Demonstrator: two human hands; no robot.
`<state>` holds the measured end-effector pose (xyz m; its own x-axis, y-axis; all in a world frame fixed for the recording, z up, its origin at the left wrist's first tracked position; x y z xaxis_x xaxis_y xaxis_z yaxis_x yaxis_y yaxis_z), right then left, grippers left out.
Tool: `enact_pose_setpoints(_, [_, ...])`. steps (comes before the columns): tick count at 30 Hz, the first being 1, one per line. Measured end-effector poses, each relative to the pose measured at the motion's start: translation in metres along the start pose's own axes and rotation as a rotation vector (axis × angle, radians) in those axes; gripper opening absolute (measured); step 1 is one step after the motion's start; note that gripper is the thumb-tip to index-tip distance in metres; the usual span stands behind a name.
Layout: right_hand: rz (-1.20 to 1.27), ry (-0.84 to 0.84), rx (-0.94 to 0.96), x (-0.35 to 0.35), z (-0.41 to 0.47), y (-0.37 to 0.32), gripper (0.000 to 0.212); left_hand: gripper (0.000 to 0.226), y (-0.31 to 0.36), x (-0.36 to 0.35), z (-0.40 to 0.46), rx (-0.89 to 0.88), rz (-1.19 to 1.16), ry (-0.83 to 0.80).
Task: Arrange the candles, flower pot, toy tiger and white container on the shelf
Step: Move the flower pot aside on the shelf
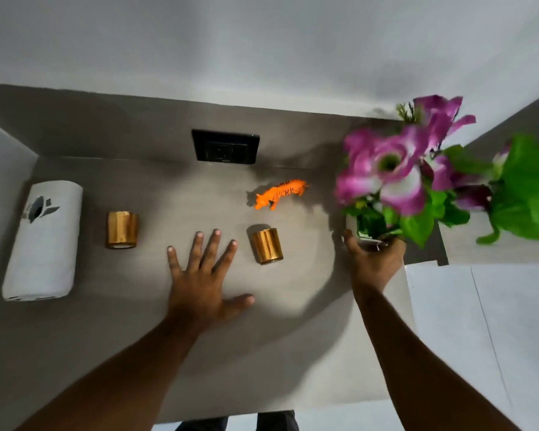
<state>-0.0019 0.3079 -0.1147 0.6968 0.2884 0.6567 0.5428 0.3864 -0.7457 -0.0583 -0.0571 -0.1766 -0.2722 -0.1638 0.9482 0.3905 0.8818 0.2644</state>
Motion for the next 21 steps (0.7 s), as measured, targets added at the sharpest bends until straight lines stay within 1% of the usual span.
enact_pose_setpoints(3, [0.032,0.004,0.015,-0.021,0.023,-0.008,0.067,0.118,0.001,0.001,0.001,-0.013,0.015,0.021])
enact_pose_setpoints(7, [0.064,0.053,0.033,-0.039,0.046,-0.014,0.069,0.118,0.001,0.000,0.003,-0.002,0.034,0.016])
enact_pose_setpoints(10, [0.149,0.042,0.036,-0.049,0.050,-0.014,0.073,0.118,0.002,0.003,0.003,0.000,0.027,0.017])
enact_pose_setpoints(12, [0.289,-0.008,0.014,-0.052,0.047,-0.013,0.088,0.117,0.001,0.005,0.002,0.005,0.018,0.014])
enact_pose_setpoints(13, [0.324,-0.016,-0.009,-0.050,0.041,-0.011,0.097,0.117,0.002,0.006,0.003,0.007,0.017,0.008])
enact_pose_setpoints(14, [0.332,-0.012,-0.032,-0.045,0.029,-0.007,0.100,0.117,0.001,0.006,0.003,0.009,0.019,0.001])
enact_pose_setpoints(15, [0.336,0.009,-0.078,-0.038,0.012,-0.003,0.093,0.117,0.001,0.007,0.002,0.009,0.020,-0.006])
enact_pose_setpoints(16, [0.356,0.009,-0.139,-0.034,-0.010,0.000,0.077,0.117,0.001,0.007,0.003,0.008,0.020,-0.010])
enact_pose_setpoints(17, [0.364,-0.027,-0.183,-0.034,-0.032,-0.003,0.058,0.116,0.001,0.008,0.003,0.009,0.019,-0.016])
enact_pose_setpoints(18, [0.349,-0.102,-0.205,-0.040,-0.049,-0.011,0.040,0.116,0.000,0.007,0.004,0.010,0.018,-0.023])
enact_pose_setpoints(19, [0.323,-0.190,-0.218,-0.049,-0.058,-0.022,0.026,0.116,0.000,0.007,0.004,0.012,0.016,-0.026])
enact_pose_setpoints(20, [0.308,-0.258,-0.231,-0.060,-0.062,-0.039,0.019,0.116,0.000,0.007,0.003,0.016,0.012,-0.025])
enact_pose_setpoints(21, [0.310,-0.296,-0.273,-0.072,-0.060,-0.056,0.018,0.117,0.000,0.007,0.002,0.020,0.012,-0.026])
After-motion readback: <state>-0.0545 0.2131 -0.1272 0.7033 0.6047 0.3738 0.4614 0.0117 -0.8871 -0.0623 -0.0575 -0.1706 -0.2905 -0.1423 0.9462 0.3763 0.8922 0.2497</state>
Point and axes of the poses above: each hand's wrist, its own z-axis towards the middle knuckle, its own x-axis out of the back of the hand, y = z × x, the point moved 8 cm from there along z, towards the middle knuckle, and after that the axes turned 5 degrees about -z, right-handed, at the moved point
